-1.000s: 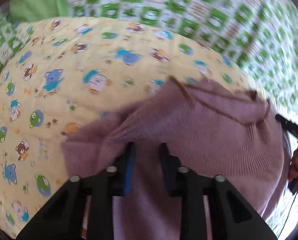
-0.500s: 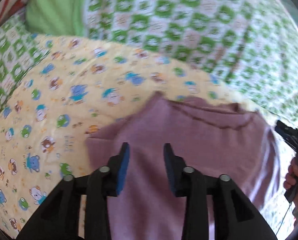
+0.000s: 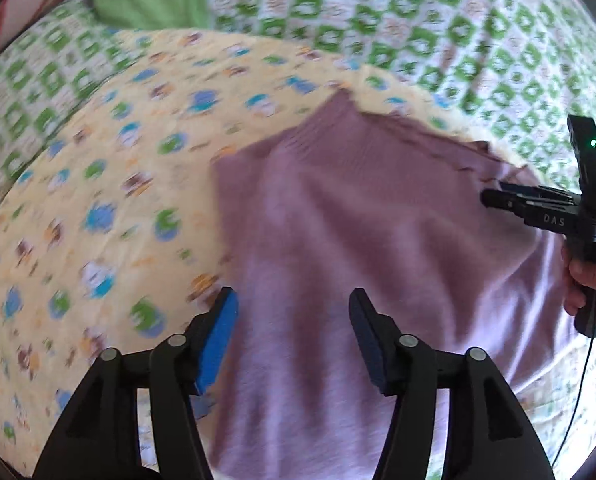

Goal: Fold small clothes

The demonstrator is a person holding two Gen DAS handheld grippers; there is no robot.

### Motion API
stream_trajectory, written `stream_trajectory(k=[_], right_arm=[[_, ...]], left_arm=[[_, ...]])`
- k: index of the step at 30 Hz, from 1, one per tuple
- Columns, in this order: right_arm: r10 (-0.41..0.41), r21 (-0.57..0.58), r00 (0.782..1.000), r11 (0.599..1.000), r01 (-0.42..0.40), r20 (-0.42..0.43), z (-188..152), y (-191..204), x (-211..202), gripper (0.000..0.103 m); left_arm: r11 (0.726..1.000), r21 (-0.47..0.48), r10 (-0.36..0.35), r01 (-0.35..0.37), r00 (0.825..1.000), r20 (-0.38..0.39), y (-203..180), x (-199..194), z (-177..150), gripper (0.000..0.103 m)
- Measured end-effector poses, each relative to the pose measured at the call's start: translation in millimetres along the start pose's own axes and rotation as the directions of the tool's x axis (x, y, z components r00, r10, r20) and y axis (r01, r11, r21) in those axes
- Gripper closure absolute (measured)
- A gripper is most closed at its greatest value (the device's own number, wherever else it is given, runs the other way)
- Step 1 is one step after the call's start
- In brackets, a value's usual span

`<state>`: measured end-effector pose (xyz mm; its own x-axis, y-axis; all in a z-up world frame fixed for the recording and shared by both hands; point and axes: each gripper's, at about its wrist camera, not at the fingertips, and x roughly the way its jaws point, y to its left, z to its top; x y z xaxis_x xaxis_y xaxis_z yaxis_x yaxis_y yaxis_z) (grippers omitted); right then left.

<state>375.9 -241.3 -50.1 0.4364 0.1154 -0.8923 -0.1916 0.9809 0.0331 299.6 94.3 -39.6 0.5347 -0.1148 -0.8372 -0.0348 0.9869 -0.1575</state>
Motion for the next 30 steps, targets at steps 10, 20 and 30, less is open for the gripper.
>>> stream_trajectory(k=[10,20,30], right_arm=[[0.047,0.097,0.996,0.994,-0.054,0.076,31,-16,16,0.098],[0.063,0.256,0.988,0.962,-0.099,0.144,24,-28,5,0.054],[0.053,0.393,0.973,0.909,-0.139,0.223,-58,-49,-45,0.054]], left_arm=[[0.997,-0.074,-0.002,-0.003,0.998,-0.065,26,15,-22,0.076],[0.993,-0.12,0.003,-0.004,1.0,-0.012,48,-19,-13,0.075],[0.981,0.101,-0.164,0.163,0.986,0.005,-54,30,47,0.07]])
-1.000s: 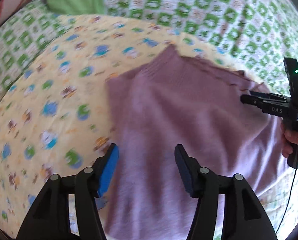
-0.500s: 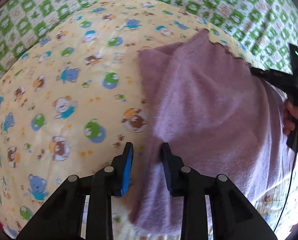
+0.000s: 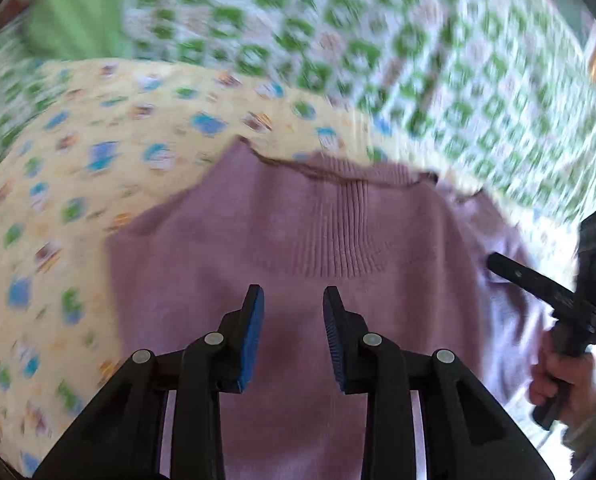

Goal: Fold small clothes

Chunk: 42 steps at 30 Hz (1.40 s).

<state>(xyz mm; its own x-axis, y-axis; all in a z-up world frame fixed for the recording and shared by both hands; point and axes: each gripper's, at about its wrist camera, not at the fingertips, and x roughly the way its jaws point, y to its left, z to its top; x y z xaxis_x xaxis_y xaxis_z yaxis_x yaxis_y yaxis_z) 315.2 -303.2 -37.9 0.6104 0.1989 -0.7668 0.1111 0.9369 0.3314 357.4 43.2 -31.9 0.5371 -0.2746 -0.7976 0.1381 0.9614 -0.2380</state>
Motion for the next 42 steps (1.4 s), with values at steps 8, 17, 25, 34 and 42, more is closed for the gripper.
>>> stream_trajectory(k=[8,17,25,34,42], right_arm=[[-0.32,-0.04,0.947,0.947,0.319,-0.012,5,-68,-19,0.103],[-0.298,0.044,0.954,0.954,0.296,0.024,18,-68,-49,0.097],[-0.154,0.019,0.987,0.988,0.154,0.036,-30,-15,-92,0.054],[-0.059,0.007,0.996,0.998,0.06,-0.06,-92,17,-107,0.054],[-0.016,0.008,0.993,1.0,0.017,-0.117,-120,31,-111,0.054]], left_arm=[[0.986,0.017,0.166,-0.165,0.986,-0.023,59,23,5,0.097],[0.978,-0.102,0.18,-0.181,0.984,-0.012,79,-31,-14,0.068],[0.944,-0.302,0.135,-0.137,0.99,-0.025,74,-103,-94,0.049],[0.868,-0.492,0.01,-0.068,0.993,-0.118,63,-106,-174,0.042],[0.79,-0.612,-0.036,-0.035,0.994,-0.105,64,-76,-167,0.042]])
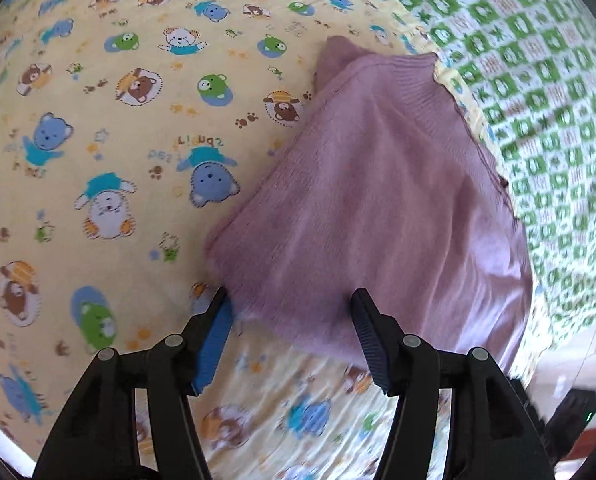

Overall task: Fold small clothes
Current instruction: 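Withdraw both grippers from the folded sweater, then grasp the sweater side with both grippers and fold it over lengthwise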

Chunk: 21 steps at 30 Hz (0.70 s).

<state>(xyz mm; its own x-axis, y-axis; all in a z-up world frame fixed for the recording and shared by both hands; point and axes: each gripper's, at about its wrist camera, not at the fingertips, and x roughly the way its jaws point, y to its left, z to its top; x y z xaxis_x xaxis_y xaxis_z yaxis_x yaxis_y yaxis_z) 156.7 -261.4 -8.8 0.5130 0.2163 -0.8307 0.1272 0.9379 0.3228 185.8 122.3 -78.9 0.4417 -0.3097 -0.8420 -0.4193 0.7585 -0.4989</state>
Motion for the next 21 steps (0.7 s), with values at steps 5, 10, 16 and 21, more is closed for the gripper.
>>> stream_trajectory(k=[5,10,16,21], right_arm=[[-0.003,-0.004,1.0,1.0,0.003,-0.006,-7,0,-6,0.054],[-0.014,0.02,1.0,1.0,0.014,-0.006,-7,-7,-8,0.054],[-0.015,0.038,1.0,0.999,0.015,0.008,0,-13,-9,0.054],[-0.01,0.055,0.999,0.998,0.008,0.033,13,-21,-13,0.054]], left_arm=[[0.997,-0.075,-0.015,0.017,0.999,0.031,0,10,11,0.042],[0.999,-0.036,-0.009,0.011,0.999,0.054,-11,13,17,0.069],[0.99,0.141,-0.042,0.024,0.991,0.13,-55,-9,16,0.085],[0.899,0.427,-0.173,0.099,0.975,0.136,-141,-28,-4,0.086]])
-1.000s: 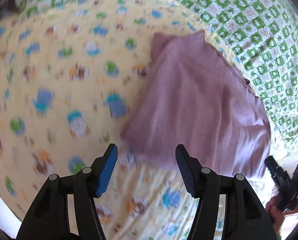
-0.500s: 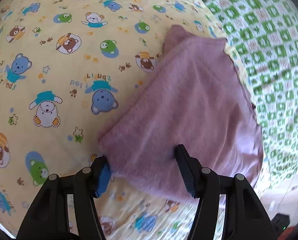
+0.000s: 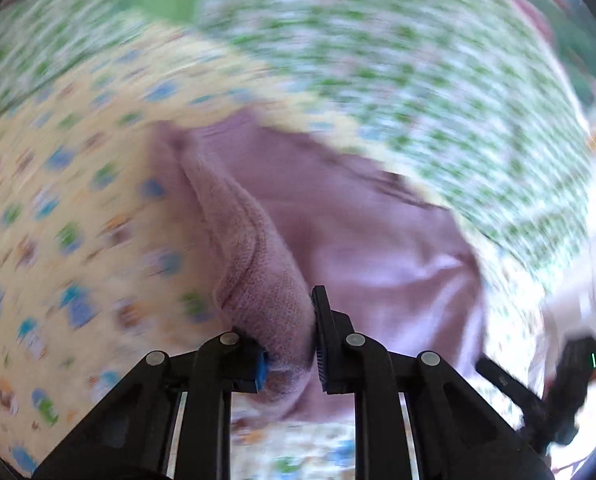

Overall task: Fold small clothes
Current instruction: 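Grasp the sweater side with both grippers and fold it over lengthwise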

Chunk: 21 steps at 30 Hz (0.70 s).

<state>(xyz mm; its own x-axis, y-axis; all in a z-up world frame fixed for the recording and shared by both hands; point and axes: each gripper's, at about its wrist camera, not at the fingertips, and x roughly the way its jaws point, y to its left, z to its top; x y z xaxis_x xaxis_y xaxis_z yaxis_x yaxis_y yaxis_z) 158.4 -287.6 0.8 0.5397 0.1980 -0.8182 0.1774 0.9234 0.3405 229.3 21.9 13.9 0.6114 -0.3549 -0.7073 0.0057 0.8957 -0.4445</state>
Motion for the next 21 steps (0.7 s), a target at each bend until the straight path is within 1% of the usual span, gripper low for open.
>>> stream_trajectory(k=[2,3,4,6,8,10,12,13,14,16,19,21], right_arm=[[0.007,0.0,1.0,1.0,-0.007,0.007,9,-3,0,0.054],[0.016,0.001,1.0,1.0,-0.016,0.012,15,-4,0,0.054],[0.027,0.002,1.0,1.0,-0.027,0.017,22,-6,0,0.054],[0.047,0.004,0.999,0.999,-0.047,0.017,38,-9,3,0.054],[0.075,0.008,0.997,0.997,-0.075,0.006,57,-10,9,0.054],[0.103,0.003,0.995,0.995,-0.103,-0.009,77,-6,17,0.054],[0.15,-0.012,0.987,0.989,-0.15,-0.054,96,2,34,0.054],[0.155,-0.02,0.985,0.987,-0.157,-0.069,103,7,41,0.052],[0.167,-0.03,0.982,0.985,-0.17,-0.083,110,14,49,0.045],[0.233,-0.027,0.965,0.971,-0.238,-0.122,121,28,70,0.035],[0.303,-0.002,0.936,0.951,-0.308,-0.178,133,45,102,0.034],[0.299,-0.007,0.93,0.951,-0.308,-0.215,139,56,128,0.034]], left_arm=[[0.995,0.087,-0.049,0.05,0.999,-0.013,-31,7,-2,0.086],[0.989,0.131,-0.07,0.074,0.997,-0.032,-47,14,-6,0.086],[0.984,0.155,-0.082,0.089,0.995,-0.05,-58,20,-10,0.086],[0.973,0.202,-0.092,0.111,0.991,-0.1,-74,40,-22,0.086],[0.965,0.238,-0.079,0.113,0.986,-0.148,-83,59,-33,0.087],[0.964,0.242,-0.074,0.113,0.983,-0.168,-85,69,-38,0.087],[0.967,0.223,-0.086,0.124,0.981,-0.175,-81,72,-38,0.087],[0.968,0.213,-0.092,0.13,0.98,-0.177,-78,72,-37,0.087],[0.97,0.203,-0.1,0.136,0.979,-0.18,-75,73,-35,0.087],[0.97,0.195,-0.105,0.141,0.977,-0.185,-70,72,-31,0.087],[0.971,0.184,-0.119,0.156,0.973,-0.197,-62,71,-30,0.086],[0.969,0.186,-0.123,0.161,0.972,-0.203,-61,72,-31,0.086]])
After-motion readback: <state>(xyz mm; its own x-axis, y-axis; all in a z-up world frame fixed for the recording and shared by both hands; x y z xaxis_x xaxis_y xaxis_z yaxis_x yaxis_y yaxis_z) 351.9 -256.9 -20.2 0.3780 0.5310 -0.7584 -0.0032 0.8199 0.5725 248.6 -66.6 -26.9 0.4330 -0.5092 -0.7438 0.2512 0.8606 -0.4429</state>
